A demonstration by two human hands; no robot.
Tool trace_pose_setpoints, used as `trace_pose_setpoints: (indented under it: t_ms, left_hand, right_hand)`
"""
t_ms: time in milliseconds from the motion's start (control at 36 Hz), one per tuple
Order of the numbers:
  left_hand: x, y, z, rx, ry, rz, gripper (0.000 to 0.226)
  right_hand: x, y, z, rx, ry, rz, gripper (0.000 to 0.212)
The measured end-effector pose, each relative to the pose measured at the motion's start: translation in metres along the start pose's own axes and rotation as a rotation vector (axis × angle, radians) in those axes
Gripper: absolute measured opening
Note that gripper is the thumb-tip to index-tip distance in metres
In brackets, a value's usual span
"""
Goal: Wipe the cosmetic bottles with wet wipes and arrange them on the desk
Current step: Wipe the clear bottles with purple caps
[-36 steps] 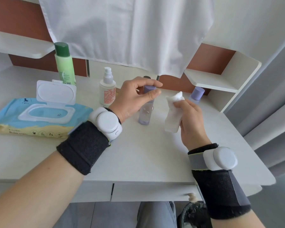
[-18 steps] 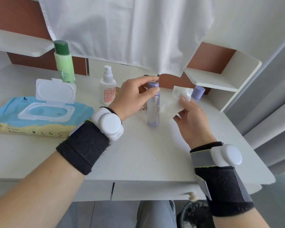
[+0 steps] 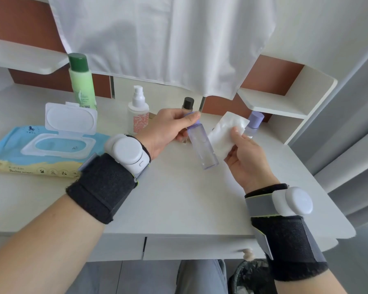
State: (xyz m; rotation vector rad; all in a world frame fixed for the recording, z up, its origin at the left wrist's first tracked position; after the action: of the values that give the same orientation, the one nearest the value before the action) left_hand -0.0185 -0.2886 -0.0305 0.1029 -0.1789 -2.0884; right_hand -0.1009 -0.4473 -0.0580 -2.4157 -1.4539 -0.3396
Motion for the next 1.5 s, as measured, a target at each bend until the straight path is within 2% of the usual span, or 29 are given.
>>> trace_pose_setpoints:
  t_ms: [250, 472, 778, 972, 1167, 1361, 1500]
  left_hand:
    - [0.012, -0.003, -0.015, -0.132, -0.03, -0.12, 0.02]
    - [0.017, -0.003, -0.02, -0.167, -0.071, -0.181, 0.023]
    - [0.014, -0.001, -0.025, -0.194, -0.17, -0.146, 0.024]
    - [0.012, 0.0, -0.026, -0.202, -0.165, -0.131, 0.024]
    - [0.005, 0.002, -0.027, -0.199, -0.187, -0.049, 0.026]
    - [-0.006, 0.003, -0.024, -0.155, -0.201, 0.051, 0.026]
    - [-0.013, 0.004, -0.018, -0.082, -0.16, 0.112, 0.029]
  right_hand:
    - [-0.003, 0.0, 0.003, 0.046, -0.035, 0.04, 0.017]
    - [0.002, -0.001, -0.003, -0.016, 0.077, -0.025, 0.02]
    - [0.027, -0.013, -0.01, -0.063, 0.136, -0.198, 0.025]
    - [0.031, -0.017, -0.012, -0.117, 0.029, -0.192, 0.024]
    - [0.033, -0.019, -0.015, -0.171, -0.058, -0.191, 0.023]
    - [0.032, -0.022, -0.021, -0.265, -0.182, -0.182, 0.017]
    - [0.029, -0.026, -0.025, -0.309, -0.26, -0.137, 0.021]
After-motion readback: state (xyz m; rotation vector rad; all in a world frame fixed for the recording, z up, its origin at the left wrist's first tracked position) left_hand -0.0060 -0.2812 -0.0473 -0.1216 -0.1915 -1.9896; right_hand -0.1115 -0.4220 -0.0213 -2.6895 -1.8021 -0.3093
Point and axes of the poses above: each hand's wrist, its own y-axis towards the middle knuckle, its own x-axis out of the palm, z = x × y, the point moved 8 cm from there along y, towards the middle knuckle, and after that the axes turned 1 degree about x, right-handed, at the moved point
